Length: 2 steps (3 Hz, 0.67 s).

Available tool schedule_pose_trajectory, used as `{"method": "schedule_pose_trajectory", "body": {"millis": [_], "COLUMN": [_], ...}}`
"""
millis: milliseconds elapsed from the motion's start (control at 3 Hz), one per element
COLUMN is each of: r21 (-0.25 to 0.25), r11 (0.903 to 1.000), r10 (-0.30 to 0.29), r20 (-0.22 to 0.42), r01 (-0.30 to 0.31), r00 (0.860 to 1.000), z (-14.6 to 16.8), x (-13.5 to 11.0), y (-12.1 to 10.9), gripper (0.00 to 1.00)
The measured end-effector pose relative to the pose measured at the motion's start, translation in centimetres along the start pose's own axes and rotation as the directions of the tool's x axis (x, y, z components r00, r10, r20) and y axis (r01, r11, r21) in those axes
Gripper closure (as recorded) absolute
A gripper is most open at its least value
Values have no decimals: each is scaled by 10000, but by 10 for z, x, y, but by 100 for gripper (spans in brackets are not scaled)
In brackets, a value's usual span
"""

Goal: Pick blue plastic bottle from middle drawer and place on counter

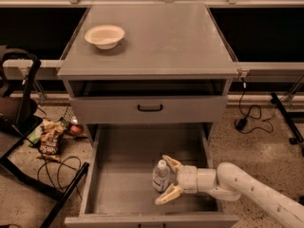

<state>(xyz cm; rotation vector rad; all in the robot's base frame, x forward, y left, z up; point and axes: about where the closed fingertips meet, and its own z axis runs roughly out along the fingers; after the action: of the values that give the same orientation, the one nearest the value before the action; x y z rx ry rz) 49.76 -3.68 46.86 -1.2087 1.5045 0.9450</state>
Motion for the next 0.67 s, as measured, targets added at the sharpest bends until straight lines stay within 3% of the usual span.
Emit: {"method": "schedule_pose_trajectory", "body": {"millis": [333,667], "r21": [-66,-113], "r11": [9997,9989], "r10": [-213,-443], "r20": [141,780], "r01": [214,453], "r00": [9997,9960], "z": [7,23], "x": [-1,6], "y": [-2,-15], "gripper": [0,19]}}
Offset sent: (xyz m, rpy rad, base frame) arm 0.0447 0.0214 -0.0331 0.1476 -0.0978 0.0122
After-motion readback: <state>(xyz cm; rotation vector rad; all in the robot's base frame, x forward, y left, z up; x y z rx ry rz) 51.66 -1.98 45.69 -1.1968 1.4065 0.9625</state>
